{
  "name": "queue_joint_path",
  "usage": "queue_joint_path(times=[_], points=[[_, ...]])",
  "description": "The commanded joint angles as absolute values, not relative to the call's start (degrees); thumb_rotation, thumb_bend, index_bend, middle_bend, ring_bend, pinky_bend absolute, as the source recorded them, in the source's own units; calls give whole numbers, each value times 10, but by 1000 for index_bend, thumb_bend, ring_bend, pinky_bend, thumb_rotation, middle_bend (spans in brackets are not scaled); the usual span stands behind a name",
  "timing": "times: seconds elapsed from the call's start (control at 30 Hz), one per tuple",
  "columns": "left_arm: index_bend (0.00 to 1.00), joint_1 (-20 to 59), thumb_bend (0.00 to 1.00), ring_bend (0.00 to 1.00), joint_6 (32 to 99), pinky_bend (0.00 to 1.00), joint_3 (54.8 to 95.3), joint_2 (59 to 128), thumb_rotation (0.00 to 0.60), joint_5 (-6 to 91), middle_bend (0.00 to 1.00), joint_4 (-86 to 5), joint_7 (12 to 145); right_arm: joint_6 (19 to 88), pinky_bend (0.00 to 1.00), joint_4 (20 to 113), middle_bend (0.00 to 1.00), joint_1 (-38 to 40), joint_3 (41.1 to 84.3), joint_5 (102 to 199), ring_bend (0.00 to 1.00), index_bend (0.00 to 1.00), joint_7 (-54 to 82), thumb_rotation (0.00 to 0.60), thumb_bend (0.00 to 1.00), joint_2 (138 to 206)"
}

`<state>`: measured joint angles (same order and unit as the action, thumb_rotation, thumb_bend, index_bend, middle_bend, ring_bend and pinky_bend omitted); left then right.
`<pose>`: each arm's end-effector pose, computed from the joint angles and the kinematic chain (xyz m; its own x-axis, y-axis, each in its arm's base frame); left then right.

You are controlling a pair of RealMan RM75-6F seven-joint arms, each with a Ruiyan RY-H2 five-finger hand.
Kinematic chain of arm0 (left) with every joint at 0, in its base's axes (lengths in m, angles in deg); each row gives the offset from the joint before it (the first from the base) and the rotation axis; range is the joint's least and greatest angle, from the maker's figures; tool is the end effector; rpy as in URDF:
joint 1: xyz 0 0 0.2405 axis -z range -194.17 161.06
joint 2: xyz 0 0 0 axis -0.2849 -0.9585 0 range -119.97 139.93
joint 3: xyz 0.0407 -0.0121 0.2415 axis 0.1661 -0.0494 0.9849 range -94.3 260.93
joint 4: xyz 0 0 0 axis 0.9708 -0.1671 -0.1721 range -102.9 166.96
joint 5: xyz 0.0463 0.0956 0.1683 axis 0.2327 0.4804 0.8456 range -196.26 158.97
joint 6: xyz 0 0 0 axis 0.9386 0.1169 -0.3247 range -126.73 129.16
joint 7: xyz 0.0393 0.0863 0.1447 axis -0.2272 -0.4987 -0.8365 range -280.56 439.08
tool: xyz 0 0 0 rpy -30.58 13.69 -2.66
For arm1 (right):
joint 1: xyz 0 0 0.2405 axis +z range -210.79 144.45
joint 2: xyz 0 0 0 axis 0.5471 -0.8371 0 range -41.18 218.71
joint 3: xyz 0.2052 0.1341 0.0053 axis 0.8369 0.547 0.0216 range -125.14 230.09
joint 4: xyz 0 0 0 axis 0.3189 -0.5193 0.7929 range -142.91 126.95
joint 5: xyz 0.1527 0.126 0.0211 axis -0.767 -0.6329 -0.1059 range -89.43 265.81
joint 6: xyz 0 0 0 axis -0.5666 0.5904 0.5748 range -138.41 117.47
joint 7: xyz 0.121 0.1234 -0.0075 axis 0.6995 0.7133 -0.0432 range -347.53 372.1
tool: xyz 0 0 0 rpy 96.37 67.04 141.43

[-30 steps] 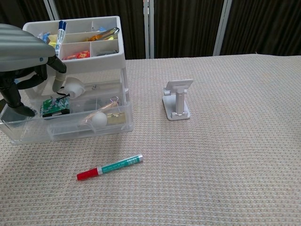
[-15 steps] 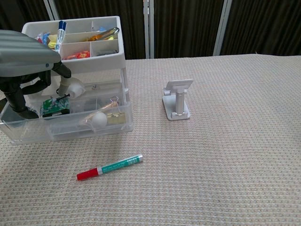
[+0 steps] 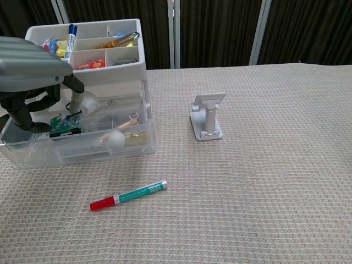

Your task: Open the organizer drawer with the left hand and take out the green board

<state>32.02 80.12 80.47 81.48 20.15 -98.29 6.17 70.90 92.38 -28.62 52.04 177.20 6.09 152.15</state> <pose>-0.0874 0.2793 0.0587 0.8424 0.1807 0.5077 0.5345 -0.3997 -0.7447 -0.2713 -0.1914 0.1339 0.3872 -0.1283 0.9130 -0.9219 -0.0718 0.3808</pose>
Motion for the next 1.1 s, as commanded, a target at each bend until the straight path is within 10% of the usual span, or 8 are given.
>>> queue_joint_path(times=[0.03, 1.1], points=[[407, 322, 334, 781, 803, 640, 808, 814, 600, 203, 794, -984, 64, 709, 0, 924, 0, -286, 520, 1773, 0, 108, 60, 600, 15, 1522], [518, 341, 342, 781, 819, 640, 841, 833, 600, 224, 794, -968, 74, 714, 0, 923, 0, -288, 519, 1778, 0, 117, 64, 600, 15, 1525]])
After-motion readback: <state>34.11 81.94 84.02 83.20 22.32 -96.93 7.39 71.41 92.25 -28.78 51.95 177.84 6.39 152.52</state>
